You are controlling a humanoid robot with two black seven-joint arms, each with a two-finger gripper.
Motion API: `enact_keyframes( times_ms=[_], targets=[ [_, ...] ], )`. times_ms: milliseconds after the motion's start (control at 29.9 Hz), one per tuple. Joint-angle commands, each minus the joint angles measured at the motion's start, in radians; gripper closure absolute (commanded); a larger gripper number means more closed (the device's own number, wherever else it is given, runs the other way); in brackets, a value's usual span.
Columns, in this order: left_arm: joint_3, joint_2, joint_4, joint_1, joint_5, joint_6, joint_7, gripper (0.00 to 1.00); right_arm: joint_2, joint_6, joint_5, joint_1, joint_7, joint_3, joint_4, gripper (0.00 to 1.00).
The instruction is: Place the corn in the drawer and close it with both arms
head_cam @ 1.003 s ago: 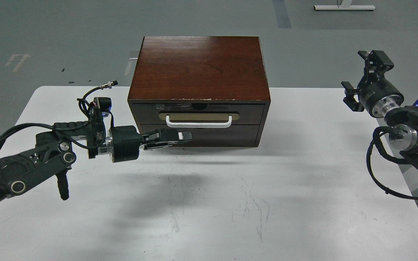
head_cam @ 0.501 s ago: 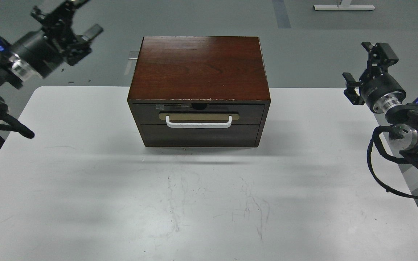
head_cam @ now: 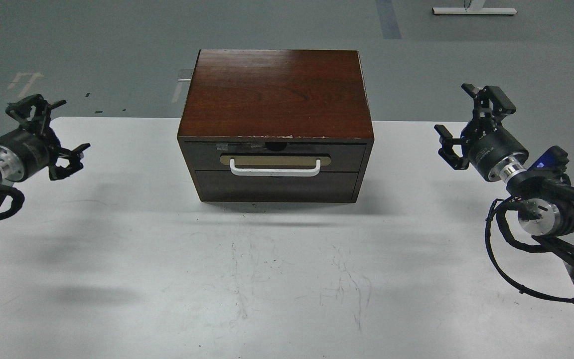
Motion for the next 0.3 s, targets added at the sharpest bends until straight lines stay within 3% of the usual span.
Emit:
enact_keyframes(
  times_ms=[0, 100, 267],
  targets=[
    [-0.007, 0.008, -0.099, 0.040, -0.001, 0.000, -0.044, 0.02, -0.002, -0.018, 0.003, 0.005, -0.030, 0.020, 0.010, 0.00],
    [-0.011, -0.004, -0.119, 0.039, 0.001, 0.000, -0.047, 0.02, -0.001, -0.062, 0.001, 0.006, -0.097, 0.048, 0.012, 0.00],
    [-0.019, -0.018, -0.119, 0.036, -0.002, 0.000, -0.050, 0.02, -0.004, -0.088, -0.003, 0.014, -0.104, 0.068, 0.026, 0.00]
  ],
)
